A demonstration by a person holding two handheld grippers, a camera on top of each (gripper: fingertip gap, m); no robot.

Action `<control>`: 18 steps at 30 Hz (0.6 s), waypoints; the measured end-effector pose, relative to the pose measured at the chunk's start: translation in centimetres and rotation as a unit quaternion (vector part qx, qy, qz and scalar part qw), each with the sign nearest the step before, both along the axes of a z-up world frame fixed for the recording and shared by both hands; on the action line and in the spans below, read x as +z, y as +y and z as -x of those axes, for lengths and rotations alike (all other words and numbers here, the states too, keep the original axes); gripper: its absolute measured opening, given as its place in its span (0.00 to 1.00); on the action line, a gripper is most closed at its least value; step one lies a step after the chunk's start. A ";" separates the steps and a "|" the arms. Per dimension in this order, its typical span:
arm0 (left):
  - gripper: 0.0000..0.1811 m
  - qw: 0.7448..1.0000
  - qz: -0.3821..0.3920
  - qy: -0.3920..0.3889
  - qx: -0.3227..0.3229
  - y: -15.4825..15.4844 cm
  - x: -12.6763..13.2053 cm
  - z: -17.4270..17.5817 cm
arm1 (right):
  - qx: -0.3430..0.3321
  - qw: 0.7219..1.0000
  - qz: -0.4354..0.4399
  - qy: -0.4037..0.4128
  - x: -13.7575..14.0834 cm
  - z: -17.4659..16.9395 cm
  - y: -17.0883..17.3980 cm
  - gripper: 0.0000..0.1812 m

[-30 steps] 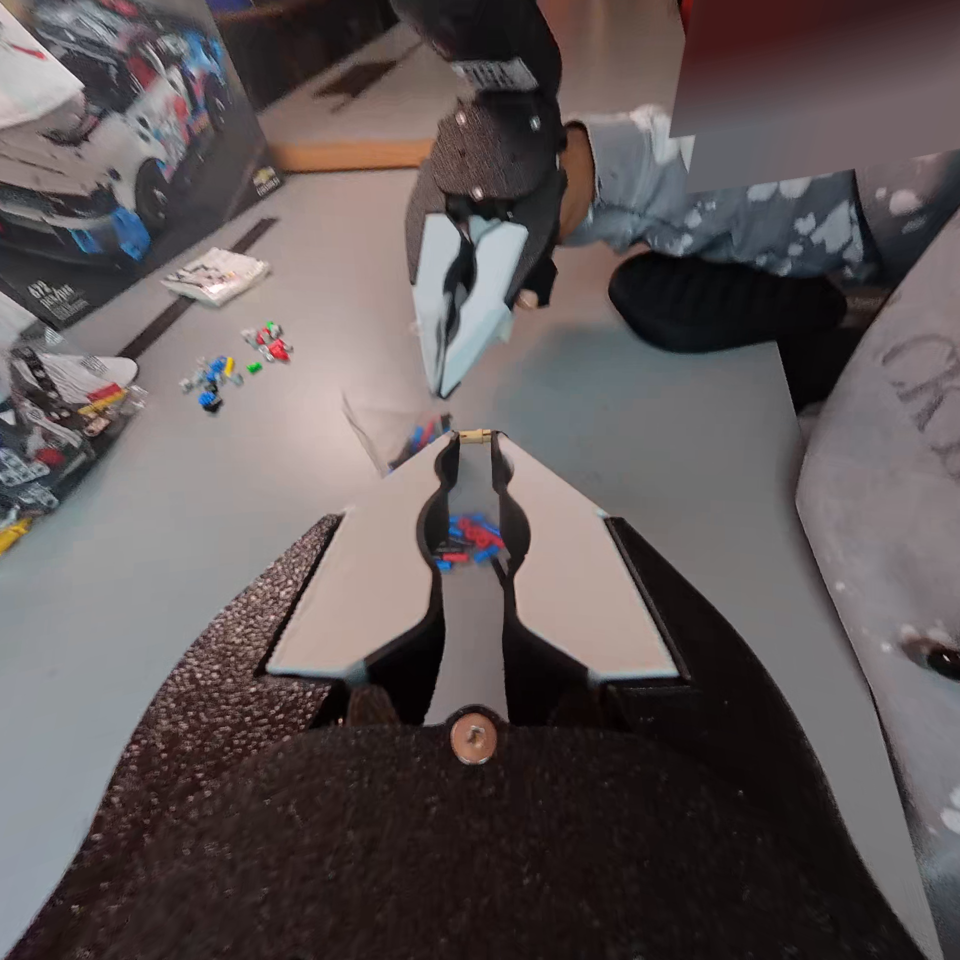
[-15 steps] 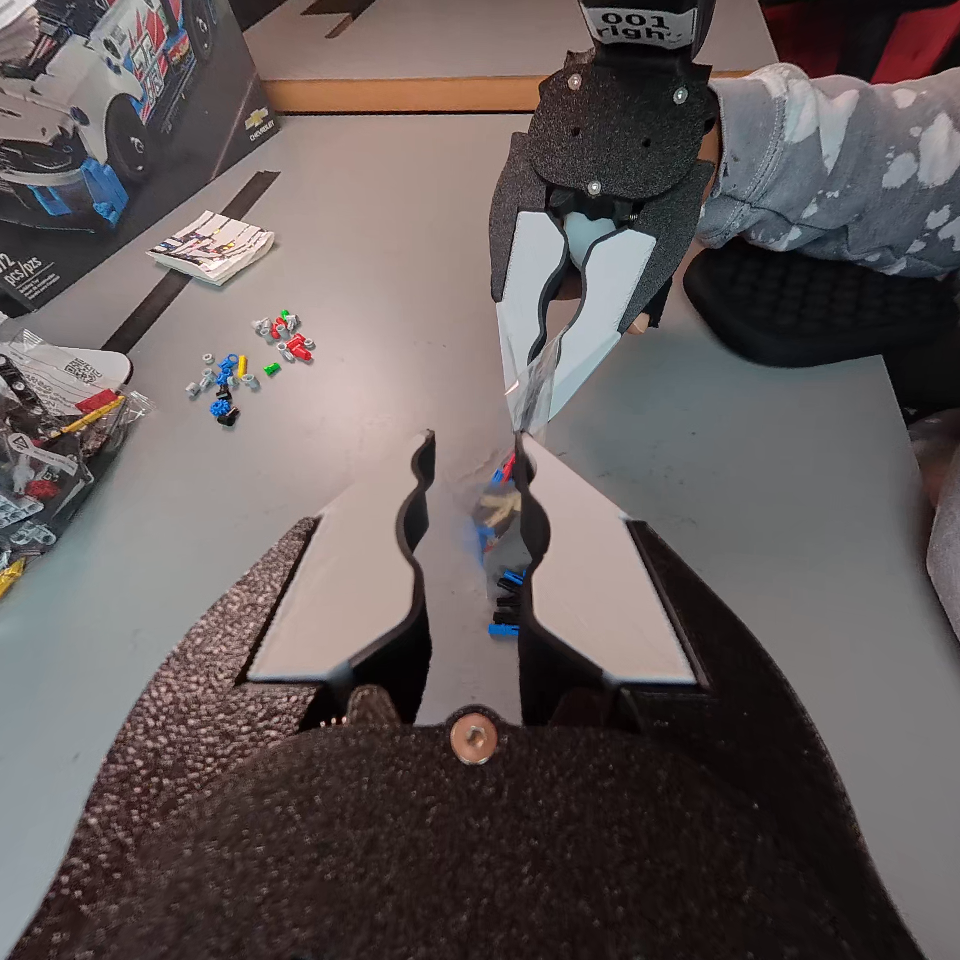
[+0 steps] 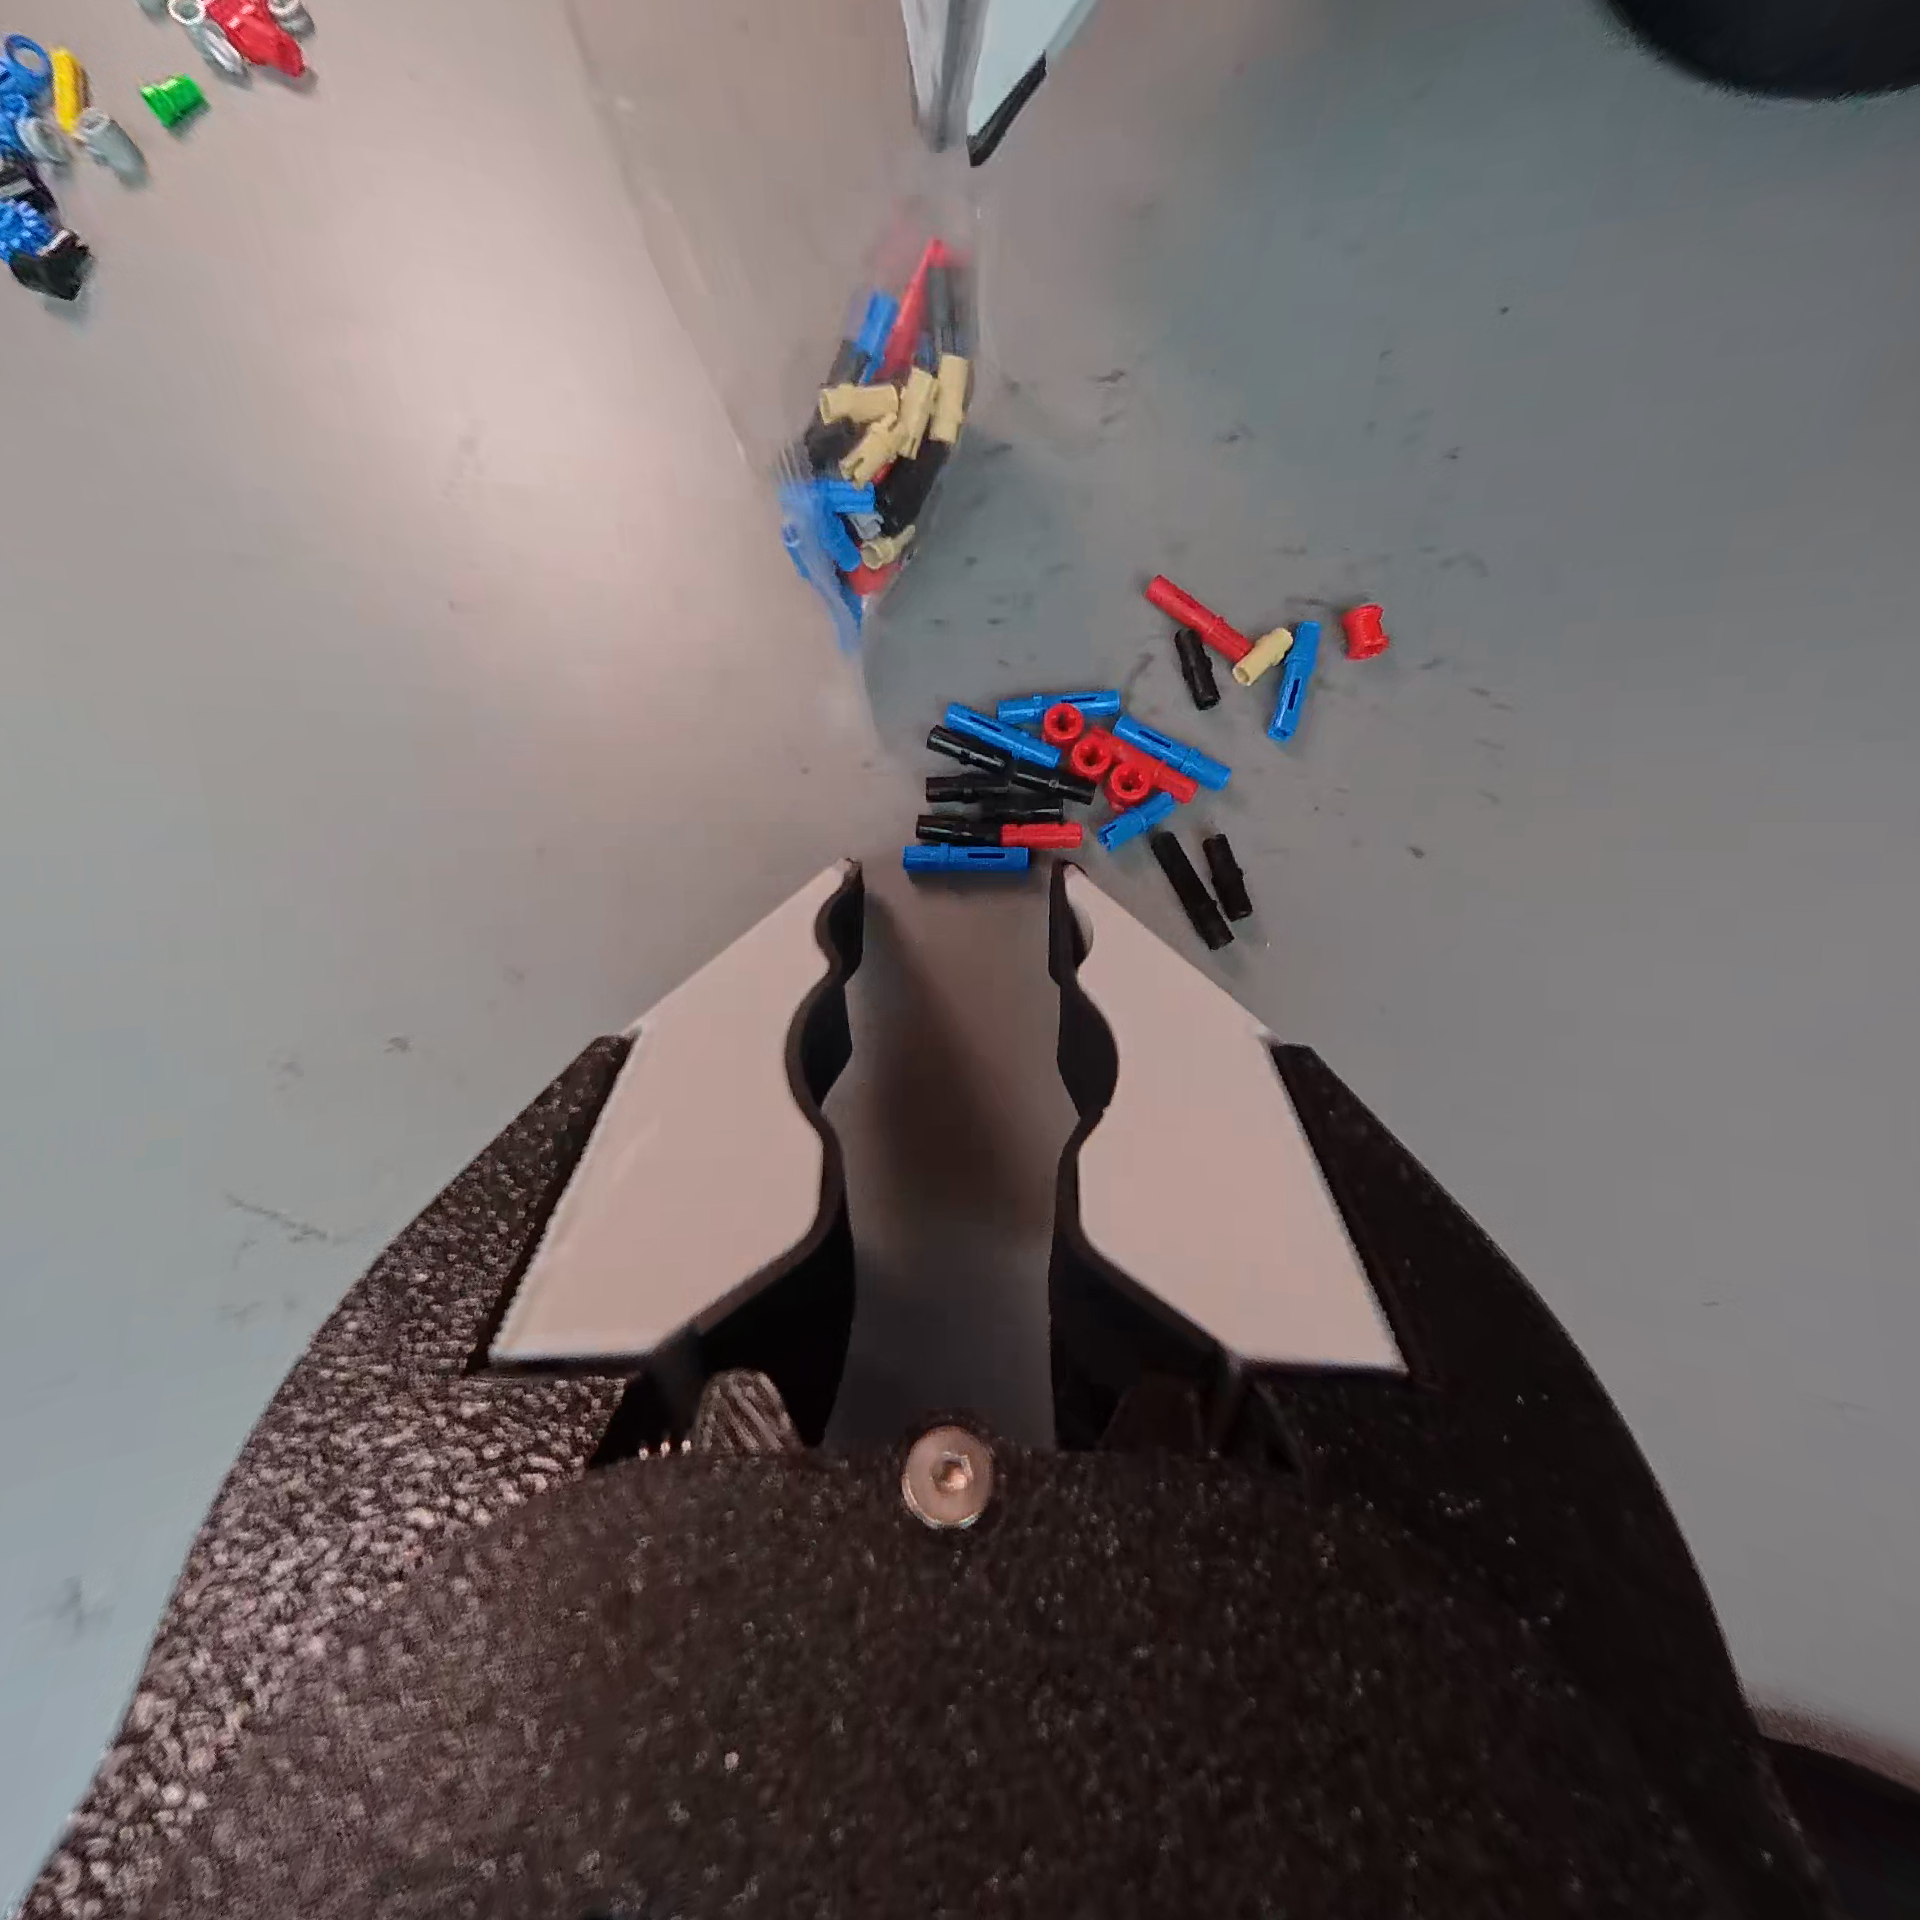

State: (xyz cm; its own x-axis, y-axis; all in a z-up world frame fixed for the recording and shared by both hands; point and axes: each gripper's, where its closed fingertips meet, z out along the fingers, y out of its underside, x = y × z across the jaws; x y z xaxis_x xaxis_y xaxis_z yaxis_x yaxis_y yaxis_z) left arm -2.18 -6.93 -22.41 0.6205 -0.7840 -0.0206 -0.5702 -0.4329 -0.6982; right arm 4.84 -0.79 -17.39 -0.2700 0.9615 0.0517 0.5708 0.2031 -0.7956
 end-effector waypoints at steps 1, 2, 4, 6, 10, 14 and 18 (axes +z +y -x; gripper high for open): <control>0.18 1.000 0.003 -0.004 -0.003 0.0 0.0 -0.2 | 0.000 1.000 0.000 0.000 0.0 0.0 0.0 0.00; 0.17 1.000 0.006 -0.005 -0.003 0.1 0.0 -0.3 | 0.000 1.000 0.000 0.000 0.0 0.0 0.0 0.00; 0.13 1.000 0.012 -0.006 -0.006 0.1 -0.1 -0.4 | -0.001 1.000 0.003 0.001 0.0 0.0 0.0 0.00; 0.13 1.000 0.010 -0.004 -0.008 0.0 -0.1 -0.4 | -0.001 1.000 0.005 0.002 0.0 0.0 0.0 0.00; 0.13 0.999 -0.042 -0.017 0.012 1.0 1.7 0.0 | 0.002 1.000 0.002 0.003 0.0 0.0 -0.1 0.00; 0.13 0.984 -0.131 -0.122 0.023 2.3 8.4 -0.9 | 0.010 1.000 -0.002 0.004 0.0 0.2 -0.5 0.00; 0.13 0.976 -0.161 -0.145 0.000 2.9 11.4 -2.6 | 0.016 1.000 -0.003 0.005 -0.1 0.5 -0.9 0.00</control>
State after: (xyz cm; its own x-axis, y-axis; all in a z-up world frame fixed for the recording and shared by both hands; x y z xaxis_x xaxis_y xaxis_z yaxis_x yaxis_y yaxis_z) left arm 0.44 -4.01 -10.98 0.6372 -0.7655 -0.0894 -0.3281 -0.1646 -0.9302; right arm 4.39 -1.72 -17.45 -0.3010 0.9517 0.0610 0.5554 0.2270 -0.8000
